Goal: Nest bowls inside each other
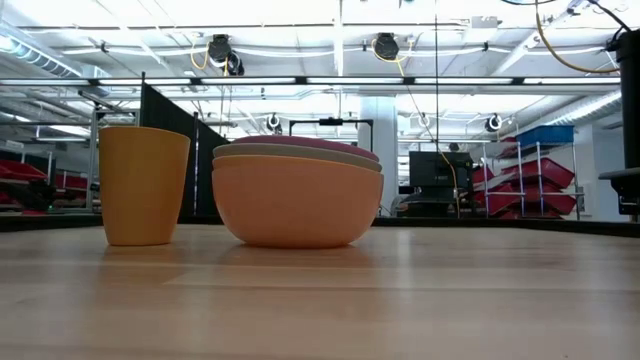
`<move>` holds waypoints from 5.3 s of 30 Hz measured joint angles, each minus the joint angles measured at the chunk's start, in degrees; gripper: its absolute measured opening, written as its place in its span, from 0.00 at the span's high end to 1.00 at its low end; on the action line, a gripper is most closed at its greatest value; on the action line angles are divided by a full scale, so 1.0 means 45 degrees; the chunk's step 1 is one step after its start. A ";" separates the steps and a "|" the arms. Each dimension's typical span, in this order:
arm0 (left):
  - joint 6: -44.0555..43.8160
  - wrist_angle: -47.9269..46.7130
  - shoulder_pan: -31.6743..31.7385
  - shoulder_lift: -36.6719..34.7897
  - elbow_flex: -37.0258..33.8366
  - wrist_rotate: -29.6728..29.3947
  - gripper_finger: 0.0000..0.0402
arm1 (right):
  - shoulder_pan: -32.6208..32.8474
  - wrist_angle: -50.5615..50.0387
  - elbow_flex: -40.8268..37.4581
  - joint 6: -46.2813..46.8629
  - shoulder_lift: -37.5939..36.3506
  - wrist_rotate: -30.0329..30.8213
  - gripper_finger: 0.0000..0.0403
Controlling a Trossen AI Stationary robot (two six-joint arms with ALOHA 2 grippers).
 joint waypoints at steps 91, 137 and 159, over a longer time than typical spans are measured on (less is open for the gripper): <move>1.3513 0.4292 1.0879 0.0067 -0.1416 0.4680 0.93 | 0.1550 -0.0804 0.0015 0.2287 0.1993 -0.0012 0.73; 0.8469 1.0686 0.2042 -0.9347 -0.7130 -0.1868 0.95 | 0.6501 -0.5908 -0.2346 0.6430 -0.6823 0.7925 1.00; 1.0031 1.2195 0.4650 -1.2279 -0.9392 -0.2523 0.95 | 0.3266 0.5898 -1.2528 -0.0365 -1.3761 0.3962 1.00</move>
